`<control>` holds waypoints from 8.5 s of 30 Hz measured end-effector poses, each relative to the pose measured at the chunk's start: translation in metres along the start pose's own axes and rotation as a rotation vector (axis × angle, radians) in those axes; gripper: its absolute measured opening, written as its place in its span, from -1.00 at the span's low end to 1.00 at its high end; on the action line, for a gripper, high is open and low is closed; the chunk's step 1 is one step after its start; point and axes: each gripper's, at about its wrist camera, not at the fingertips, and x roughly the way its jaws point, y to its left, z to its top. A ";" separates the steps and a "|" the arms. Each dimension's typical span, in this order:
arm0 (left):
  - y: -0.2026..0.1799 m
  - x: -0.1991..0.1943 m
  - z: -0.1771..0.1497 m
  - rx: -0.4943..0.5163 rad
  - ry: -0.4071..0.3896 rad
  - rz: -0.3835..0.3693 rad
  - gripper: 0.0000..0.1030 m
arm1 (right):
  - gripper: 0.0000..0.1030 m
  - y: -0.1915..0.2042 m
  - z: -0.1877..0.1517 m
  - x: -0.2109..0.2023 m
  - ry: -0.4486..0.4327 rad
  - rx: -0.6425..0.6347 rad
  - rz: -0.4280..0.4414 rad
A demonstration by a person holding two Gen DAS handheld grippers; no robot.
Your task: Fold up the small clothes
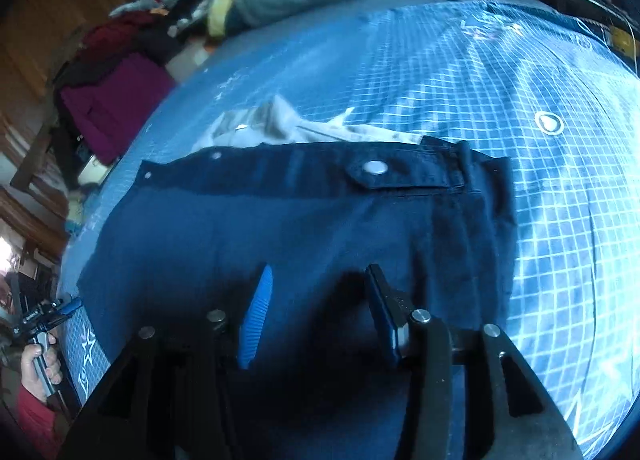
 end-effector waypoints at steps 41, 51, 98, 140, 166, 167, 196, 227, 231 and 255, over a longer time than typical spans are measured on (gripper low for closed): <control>-0.256 0.123 -0.069 0.801 -0.084 -0.033 -0.88 | -0.63 0.119 0.093 0.093 0.011 0.010 0.274; -0.313 0.206 -0.126 0.905 0.211 -0.176 -0.82 | -0.65 -0.023 0.042 -0.009 -0.155 0.110 0.274; -0.216 0.153 -0.085 0.946 0.015 0.264 0.13 | 0.35 -0.043 -0.116 -0.108 -0.051 0.134 0.214; -0.194 0.141 -0.100 1.031 0.095 0.306 -0.23 | -0.89 -0.107 0.000 -0.006 -0.145 0.177 0.112; -0.184 0.124 -0.069 0.873 0.077 0.221 0.00 | -0.84 -0.054 -0.122 -0.066 -0.026 0.225 0.145; -0.183 0.122 -0.069 0.873 0.074 0.227 -0.04 | -0.88 -0.050 -0.123 -0.072 -0.048 0.225 0.165; -0.243 0.196 -0.026 1.114 0.069 0.326 -0.19 | -0.60 0.027 -0.014 0.018 0.064 -0.155 0.064; -0.181 0.100 -0.041 0.777 0.064 0.278 0.00 | 0.06 -0.011 -0.142 -0.101 -0.033 -0.071 -0.141; -0.171 0.074 -0.056 0.734 0.051 0.362 0.46 | 0.28 0.000 -0.170 -0.147 -0.086 -0.028 -0.205; -0.152 0.129 -0.083 0.539 0.060 0.577 1.00 | 1.00 0.054 -0.260 -0.122 -0.027 -0.046 -0.365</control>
